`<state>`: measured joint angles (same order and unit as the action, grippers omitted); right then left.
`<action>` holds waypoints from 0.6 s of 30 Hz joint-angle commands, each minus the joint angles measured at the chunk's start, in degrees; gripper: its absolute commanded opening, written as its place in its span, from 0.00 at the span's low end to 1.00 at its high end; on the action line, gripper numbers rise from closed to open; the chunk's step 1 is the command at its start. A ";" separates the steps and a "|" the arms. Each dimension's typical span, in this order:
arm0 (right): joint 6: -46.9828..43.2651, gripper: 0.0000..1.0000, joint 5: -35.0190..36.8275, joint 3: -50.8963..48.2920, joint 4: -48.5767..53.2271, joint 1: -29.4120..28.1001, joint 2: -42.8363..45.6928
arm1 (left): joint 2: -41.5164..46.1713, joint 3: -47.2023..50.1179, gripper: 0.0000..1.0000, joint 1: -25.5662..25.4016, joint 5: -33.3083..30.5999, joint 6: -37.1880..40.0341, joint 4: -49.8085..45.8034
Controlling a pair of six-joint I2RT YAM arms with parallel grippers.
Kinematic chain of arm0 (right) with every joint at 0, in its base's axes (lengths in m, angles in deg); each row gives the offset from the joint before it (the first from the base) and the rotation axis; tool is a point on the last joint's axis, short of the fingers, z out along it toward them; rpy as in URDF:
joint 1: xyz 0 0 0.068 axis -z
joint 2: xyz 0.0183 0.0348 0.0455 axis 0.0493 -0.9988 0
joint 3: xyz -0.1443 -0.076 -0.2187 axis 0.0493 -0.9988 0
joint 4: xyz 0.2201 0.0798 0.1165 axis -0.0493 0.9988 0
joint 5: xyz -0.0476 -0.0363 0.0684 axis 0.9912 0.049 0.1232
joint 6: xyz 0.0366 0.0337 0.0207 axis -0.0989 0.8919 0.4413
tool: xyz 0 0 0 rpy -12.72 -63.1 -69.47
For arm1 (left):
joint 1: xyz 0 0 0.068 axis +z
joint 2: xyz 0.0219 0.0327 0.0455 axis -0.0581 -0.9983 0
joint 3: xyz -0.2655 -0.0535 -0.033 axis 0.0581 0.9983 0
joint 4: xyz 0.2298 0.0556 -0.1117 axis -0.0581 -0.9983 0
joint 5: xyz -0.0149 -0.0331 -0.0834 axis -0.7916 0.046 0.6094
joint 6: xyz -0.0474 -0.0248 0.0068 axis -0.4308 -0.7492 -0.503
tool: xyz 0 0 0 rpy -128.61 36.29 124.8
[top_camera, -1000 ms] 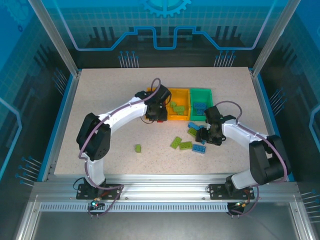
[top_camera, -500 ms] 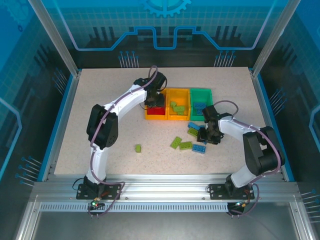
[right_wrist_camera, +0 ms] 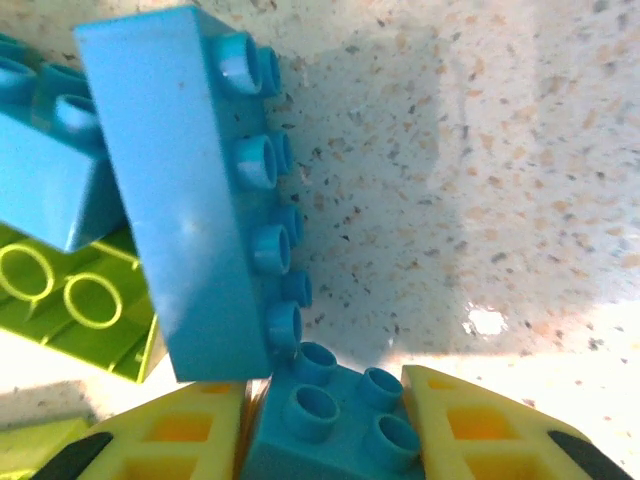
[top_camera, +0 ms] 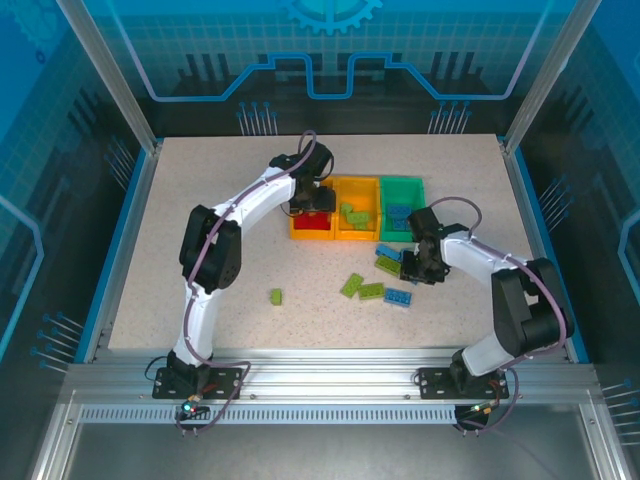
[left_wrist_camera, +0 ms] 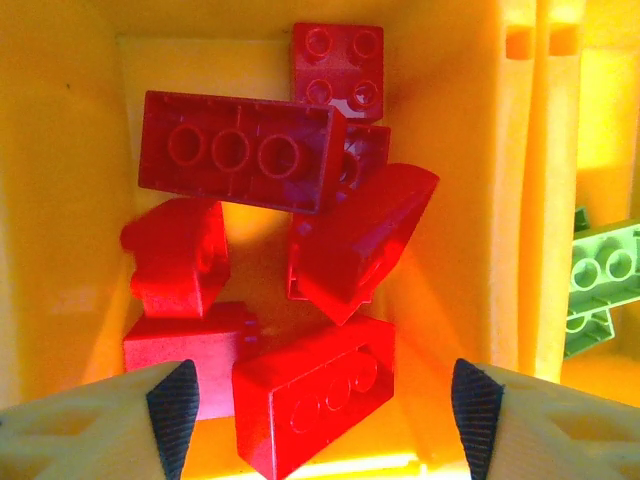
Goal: Sort the legos into containers by color
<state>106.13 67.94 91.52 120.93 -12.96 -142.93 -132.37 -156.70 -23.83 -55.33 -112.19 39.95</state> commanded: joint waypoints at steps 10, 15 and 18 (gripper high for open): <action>-5.52 0.29 -0.03 20.58 5.89 3.39 -2.67 | 14.87 14.26 0.99 -0.65 -0.72 -1.52 3.50; -7.66 0.29 0.49 31.51 6.80 4.05 -12.53 | 23.07 26.31 0.99 -1.88 -2.12 -3.81 5.01; -8.20 0.29 0.43 36.66 7.71 5.05 -18.25 | 27.77 33.50 0.99 -2.06 -2.64 -5.51 5.10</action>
<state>99.81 68.11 124.02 125.48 -9.36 -156.68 -108.68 -128.40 -25.45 -56.45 -115.14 44.61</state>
